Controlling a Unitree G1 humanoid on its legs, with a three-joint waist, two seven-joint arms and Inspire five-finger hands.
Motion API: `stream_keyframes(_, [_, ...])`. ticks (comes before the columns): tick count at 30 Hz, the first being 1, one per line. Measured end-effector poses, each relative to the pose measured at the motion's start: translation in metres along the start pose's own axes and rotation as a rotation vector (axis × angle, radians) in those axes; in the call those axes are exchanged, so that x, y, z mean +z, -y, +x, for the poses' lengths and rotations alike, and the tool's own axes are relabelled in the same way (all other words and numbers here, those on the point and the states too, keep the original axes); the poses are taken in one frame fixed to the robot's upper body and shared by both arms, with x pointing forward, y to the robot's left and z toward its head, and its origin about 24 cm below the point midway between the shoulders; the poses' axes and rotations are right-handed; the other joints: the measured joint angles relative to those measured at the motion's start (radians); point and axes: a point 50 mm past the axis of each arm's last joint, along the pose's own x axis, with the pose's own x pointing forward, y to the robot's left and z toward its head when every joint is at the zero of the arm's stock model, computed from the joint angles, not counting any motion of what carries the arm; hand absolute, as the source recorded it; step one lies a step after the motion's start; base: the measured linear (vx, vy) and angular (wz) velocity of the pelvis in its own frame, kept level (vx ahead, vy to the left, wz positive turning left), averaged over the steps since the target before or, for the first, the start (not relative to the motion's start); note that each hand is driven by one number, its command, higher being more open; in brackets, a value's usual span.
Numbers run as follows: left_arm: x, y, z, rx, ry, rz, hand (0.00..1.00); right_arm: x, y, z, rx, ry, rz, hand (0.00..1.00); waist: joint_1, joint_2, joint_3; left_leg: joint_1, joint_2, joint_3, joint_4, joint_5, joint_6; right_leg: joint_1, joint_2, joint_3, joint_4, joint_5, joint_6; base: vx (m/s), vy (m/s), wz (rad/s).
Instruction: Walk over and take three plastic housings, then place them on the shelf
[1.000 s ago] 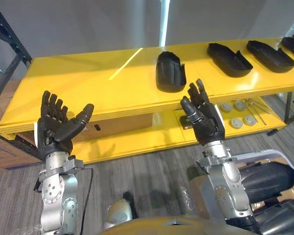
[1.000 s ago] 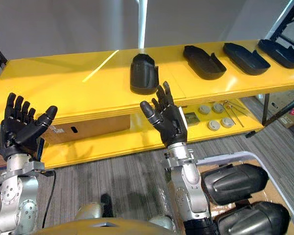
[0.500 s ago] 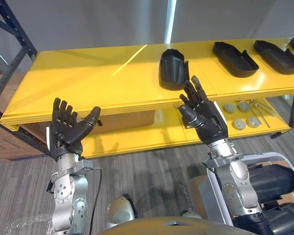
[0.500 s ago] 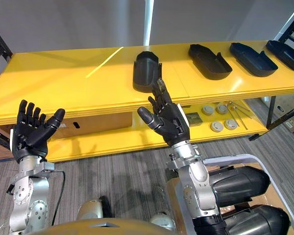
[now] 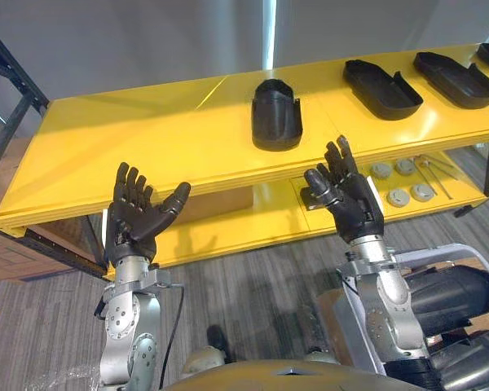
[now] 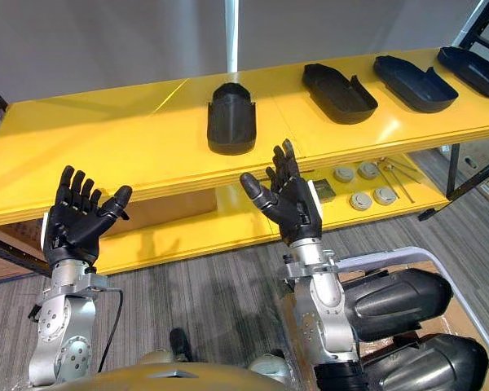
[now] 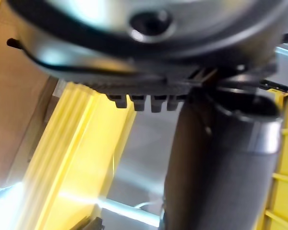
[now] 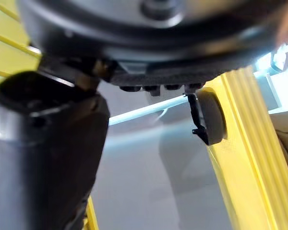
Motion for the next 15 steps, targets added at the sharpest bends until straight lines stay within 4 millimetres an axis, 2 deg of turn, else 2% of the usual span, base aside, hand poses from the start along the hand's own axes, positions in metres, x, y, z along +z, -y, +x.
stream_keyframes(3, [0.000,0.000,0.000,0.000,-0.001,-0.007,1.00,-0.003,0.002,-0.004,-0.036,-0.016,0.002,1.00,-0.002,0.000,0.000,0.003,-0.003,0.001,-0.002,0.000,0.000,0.002,0.000,0.001,0.000,0.000,0.000,0.00,0.000,0.00])
stream_keyframes(4, [0.005,0.012,-0.001,-0.075,0.017,-0.054,1.00,-0.014,0.010,-0.016,-0.093,-0.076,0.022,1.00,-0.003,-0.021,-0.019,0.007,-0.002,0.012,-0.005,0.005,0.000,0.002,0.006,0.014,-0.017,0.012,-0.006,0.00,0.000,0.00])
stream_keyframes(15, [0.004,0.011,-0.003,-0.065,0.009,-0.053,1.00,-0.018,0.014,-0.017,-0.102,-0.093,0.015,1.00,-0.002,-0.022,-0.019,0.003,-0.003,0.000,-0.005,0.011,0.004,0.015,0.006,-0.001,-0.017,0.016,-0.004,0.00,0.000,0.03])
